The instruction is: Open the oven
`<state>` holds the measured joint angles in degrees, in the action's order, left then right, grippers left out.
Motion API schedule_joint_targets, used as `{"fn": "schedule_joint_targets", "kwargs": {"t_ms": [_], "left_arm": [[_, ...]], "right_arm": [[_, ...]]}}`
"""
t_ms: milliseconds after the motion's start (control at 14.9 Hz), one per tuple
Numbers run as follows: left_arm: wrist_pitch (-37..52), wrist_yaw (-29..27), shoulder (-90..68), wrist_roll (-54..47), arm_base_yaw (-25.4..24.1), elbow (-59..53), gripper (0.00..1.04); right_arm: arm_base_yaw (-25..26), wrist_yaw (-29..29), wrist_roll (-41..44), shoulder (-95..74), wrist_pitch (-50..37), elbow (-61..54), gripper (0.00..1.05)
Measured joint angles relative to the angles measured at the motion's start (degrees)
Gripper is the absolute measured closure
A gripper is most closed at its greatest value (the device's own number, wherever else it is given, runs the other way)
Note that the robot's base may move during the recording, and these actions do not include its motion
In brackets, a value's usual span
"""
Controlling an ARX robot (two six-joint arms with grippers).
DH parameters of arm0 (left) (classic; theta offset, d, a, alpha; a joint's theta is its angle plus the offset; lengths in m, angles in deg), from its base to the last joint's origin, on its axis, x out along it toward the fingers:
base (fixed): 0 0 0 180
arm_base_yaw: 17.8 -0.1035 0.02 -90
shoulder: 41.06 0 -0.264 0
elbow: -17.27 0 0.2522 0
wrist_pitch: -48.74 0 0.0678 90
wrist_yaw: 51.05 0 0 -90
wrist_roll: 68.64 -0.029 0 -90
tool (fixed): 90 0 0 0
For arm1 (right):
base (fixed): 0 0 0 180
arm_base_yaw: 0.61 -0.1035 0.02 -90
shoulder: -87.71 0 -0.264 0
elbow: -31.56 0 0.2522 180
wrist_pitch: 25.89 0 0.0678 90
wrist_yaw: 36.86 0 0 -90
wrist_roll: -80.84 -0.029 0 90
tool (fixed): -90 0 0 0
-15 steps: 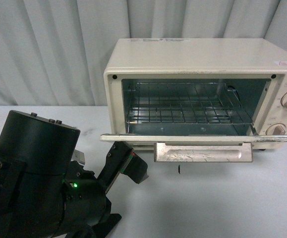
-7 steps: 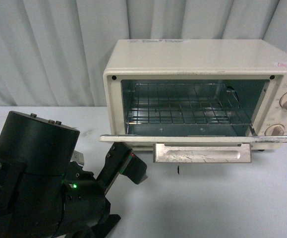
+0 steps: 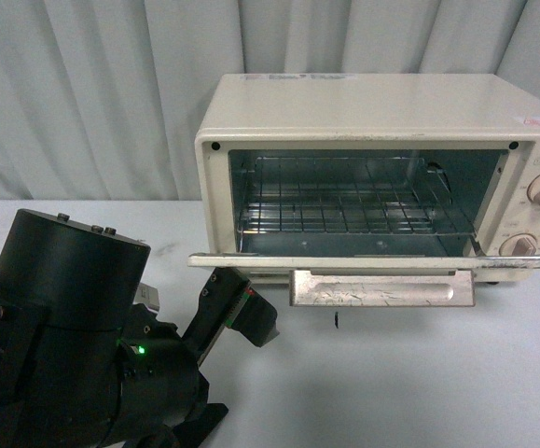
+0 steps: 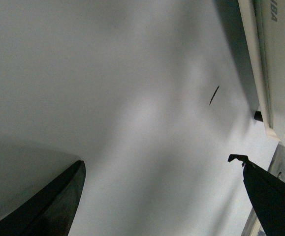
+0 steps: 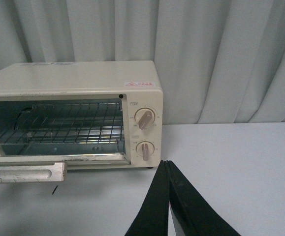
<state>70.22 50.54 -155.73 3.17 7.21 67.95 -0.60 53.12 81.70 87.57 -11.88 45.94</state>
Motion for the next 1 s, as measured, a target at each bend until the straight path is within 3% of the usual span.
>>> {"fn": "schedule_joint_targets", "kwargs": {"t_ms": [402, 469, 536, 603, 670, 804, 1005], "left_arm": [[-0.02, 0.0, 0.0, 0.02, 0.0, 0.0, 0.07], [0.0, -0.02, 0.0, 0.0, 0.0, 0.0, 0.07], [-0.02, 0.0, 0.0, 0.02, 0.0, 0.0, 0.07], [12.63, -3.65, -1.79, -0.35, 0.09, -3.61, 0.07], [28.17, 1.4, 1.79, -5.38, -3.63, -12.81, 0.07], [26.71, 8.5, 6.58, -13.77, -9.75, -17.57, 0.07], [17.29, 15.02, 17.57, -24.48, -20.04, -22.12, 0.07]], "right_arm": [[0.0, 0.0, -0.02, 0.0, -0.02, 0.0, 0.8], [0.0, 0.0, -0.02, 0.0, -0.02, 0.0, 0.68], [0.0, 0.0, -0.02, 0.0, -0.02, 0.0, 0.37], [0.0, 0.0, -0.02, 0.0, -0.02, 0.0, 0.07], [0.0, 0.02, -0.02, 0.0, -0.04, 0.0, 0.06], [0.0, 0.0, -0.02, 0.0, -0.02, 0.0, 0.06], [0.0, 0.02, -0.02, 0.0, -0.02, 0.0, 0.06]]}}
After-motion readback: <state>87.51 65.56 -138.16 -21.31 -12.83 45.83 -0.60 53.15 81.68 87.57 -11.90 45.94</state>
